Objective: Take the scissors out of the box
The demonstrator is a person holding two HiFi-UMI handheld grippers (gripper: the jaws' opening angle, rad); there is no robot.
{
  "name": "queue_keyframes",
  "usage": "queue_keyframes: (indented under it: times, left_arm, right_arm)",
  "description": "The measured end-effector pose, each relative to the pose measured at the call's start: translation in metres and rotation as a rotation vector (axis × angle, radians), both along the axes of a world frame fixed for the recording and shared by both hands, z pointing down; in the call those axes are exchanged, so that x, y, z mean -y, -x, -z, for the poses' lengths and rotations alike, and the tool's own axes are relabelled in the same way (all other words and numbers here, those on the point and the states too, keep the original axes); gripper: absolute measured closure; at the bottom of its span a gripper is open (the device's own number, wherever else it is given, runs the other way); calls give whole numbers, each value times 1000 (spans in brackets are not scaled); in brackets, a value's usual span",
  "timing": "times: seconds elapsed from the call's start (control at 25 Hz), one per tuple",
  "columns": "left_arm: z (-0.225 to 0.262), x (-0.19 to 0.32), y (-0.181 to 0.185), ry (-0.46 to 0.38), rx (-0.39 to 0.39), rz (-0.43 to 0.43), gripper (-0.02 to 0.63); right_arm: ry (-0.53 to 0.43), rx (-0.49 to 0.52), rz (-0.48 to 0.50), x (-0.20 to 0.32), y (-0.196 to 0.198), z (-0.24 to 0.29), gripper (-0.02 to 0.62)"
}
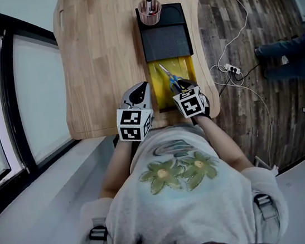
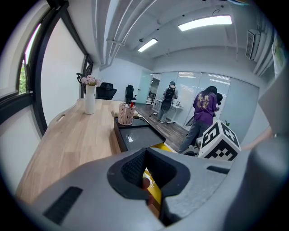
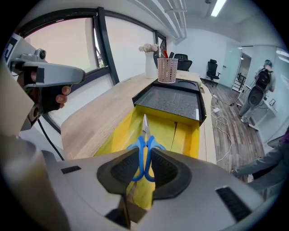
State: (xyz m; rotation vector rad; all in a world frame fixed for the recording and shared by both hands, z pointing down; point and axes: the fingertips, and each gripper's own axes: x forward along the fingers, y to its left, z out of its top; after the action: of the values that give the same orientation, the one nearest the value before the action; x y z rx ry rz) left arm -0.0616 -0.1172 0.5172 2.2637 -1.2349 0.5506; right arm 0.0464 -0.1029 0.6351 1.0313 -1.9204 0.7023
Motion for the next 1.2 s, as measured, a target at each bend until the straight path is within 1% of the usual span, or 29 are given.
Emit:
queue_keyframes:
  times: [0.36,0.8,1.2]
  left_arm:
    - [3,-2,2,-8,6,5,609]
    - [7,-7,0,-22,8,3,609]
    - [13,-16,-3,-36,4,-6,609]
  right_arm:
    - [-30,30,-14,0,-2,19,511]
    - [-100,56,-14,0,-2,48,511]
    - [-168,99,-48,-1,-6,78,511]
